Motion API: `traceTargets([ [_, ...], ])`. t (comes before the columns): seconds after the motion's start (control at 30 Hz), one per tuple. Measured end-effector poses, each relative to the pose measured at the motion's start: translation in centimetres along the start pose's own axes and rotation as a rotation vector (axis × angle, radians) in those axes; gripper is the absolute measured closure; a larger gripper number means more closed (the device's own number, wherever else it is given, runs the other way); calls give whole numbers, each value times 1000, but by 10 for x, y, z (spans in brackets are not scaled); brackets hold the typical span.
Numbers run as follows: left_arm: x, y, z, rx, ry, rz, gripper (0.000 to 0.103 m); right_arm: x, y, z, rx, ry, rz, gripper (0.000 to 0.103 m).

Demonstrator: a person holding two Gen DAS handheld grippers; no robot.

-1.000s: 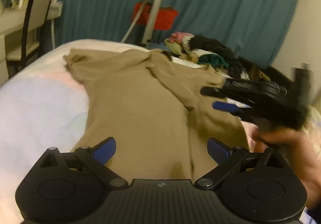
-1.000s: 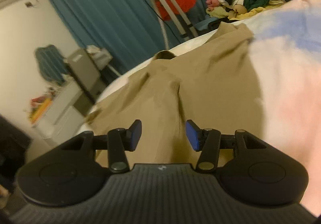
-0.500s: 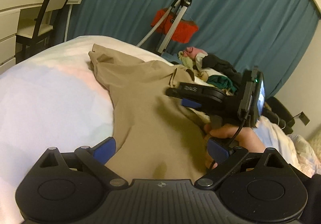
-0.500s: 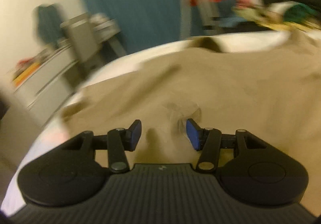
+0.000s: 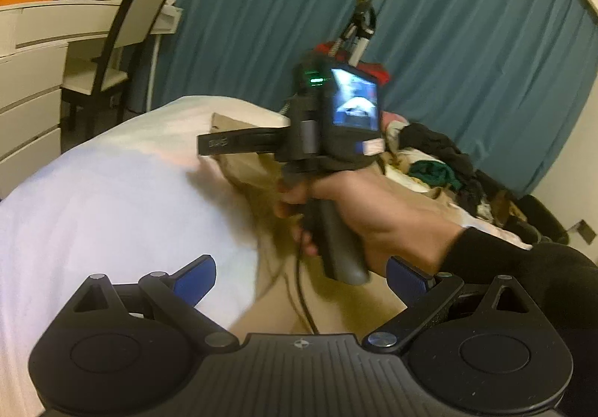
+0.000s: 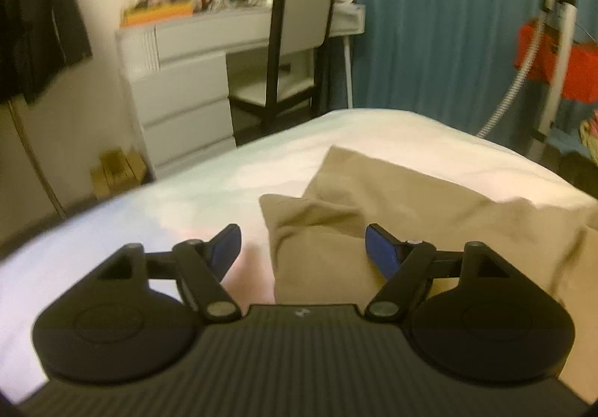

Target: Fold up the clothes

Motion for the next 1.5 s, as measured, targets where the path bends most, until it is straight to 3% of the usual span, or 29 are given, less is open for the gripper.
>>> traceTargets([
  [0.17,-12,13,0,74,24,-1,4,-33,-18,-7,-79,-53,164,28],
  [0.33,-11,19,-3,109,2,-1,4,-47,-39,-12,-139,-65,190,32],
  [0.37,-10,19,-3,114,-1,-1,4,-48,-42,-13,-147,-65,191,45],
  [0.4,-9,20,-3,118,-4,-1,4,-50,-45,-15,-156,-66,192,65],
  [0.47,-9,21,-4,121,-12,-2,4,-42,-51,-20,-174,-78,201,88],
  [0.5,-8,21,-4,119,-20,-6,4,-38,-54,-23,-184,-85,206,93],
  [0.63,-1,17,-8,100,-56,-9,4,-20,-66,-34,-221,-112,225,95],
  [0.87,16,-3,-5,46,-105,26,4,75,-134,-41,-322,-259,340,95],
  [1.03,19,-21,4,-3,-109,54,4,128,-211,2,-492,-334,455,95],
  [1.17,6,-34,11,-57,-89,58,4,133,-269,61,-638,-315,530,95],
  [1.23,-3,-40,15,-81,-74,59,4,124,-289,89,-680,-279,557,95],
  [1.33,-21,-43,21,-105,-37,45,4,103,-305,124,-749,-214,511,87],
  [1.37,-27,-44,22,-112,-25,42,4,97,-308,132,-761,-187,498,71],
  [1.4,-32,-45,24,-117,-13,41,4,94,-307,135,-755,-175,480,44],
  [1.47,-40,-49,28,-134,2,39,4,100,-297,138,-739,-171,450,16],
  [1.5,-42,-52,29,-149,4,34,4,111,-287,138,-733,-177,442,16],
])
Point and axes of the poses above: each gripper's, at about its wrist camera, not at the fingertips, and x roughly against the way its jaws point, y to its left, z to its underside, the point moved 8 cm from there along -x, roughly the way its jaws point, and after that the axes turned 10 degrees about y, right-handed, at the moved point
